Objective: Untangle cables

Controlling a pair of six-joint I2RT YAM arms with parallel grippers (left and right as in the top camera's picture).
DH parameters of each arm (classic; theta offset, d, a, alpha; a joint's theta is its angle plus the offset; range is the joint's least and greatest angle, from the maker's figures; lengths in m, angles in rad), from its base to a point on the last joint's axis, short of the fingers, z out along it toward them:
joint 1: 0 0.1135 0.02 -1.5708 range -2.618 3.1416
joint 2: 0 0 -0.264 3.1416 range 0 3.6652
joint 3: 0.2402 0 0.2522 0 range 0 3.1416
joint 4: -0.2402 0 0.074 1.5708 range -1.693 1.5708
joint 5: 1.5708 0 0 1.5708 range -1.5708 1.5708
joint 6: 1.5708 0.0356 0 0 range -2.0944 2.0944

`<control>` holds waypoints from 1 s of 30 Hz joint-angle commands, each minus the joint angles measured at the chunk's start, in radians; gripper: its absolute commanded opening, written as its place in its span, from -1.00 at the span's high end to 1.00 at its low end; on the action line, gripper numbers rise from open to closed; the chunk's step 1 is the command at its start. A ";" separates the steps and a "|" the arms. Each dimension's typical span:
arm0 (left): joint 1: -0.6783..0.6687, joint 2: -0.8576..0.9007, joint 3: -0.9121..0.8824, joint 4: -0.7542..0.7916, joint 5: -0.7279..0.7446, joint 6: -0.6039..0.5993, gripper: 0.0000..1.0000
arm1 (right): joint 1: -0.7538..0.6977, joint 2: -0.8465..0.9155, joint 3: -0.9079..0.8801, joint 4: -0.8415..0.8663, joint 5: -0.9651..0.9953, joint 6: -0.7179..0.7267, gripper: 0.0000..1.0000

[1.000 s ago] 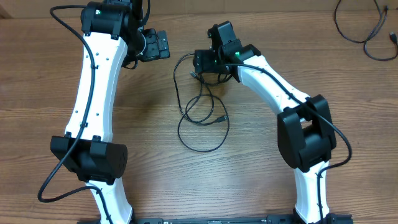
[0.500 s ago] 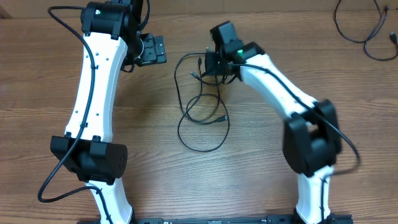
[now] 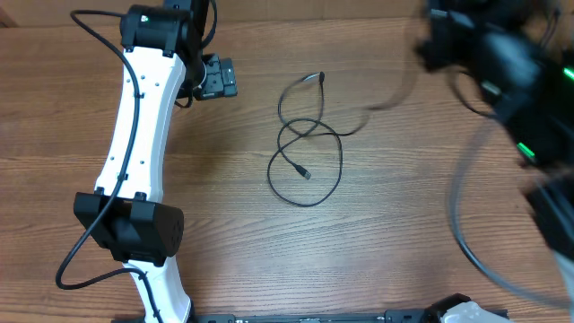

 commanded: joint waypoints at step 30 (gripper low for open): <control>-0.004 0.011 -0.183 0.082 -0.020 0.034 -1.00 | -0.326 0.010 -0.016 0.689 0.318 -0.982 0.90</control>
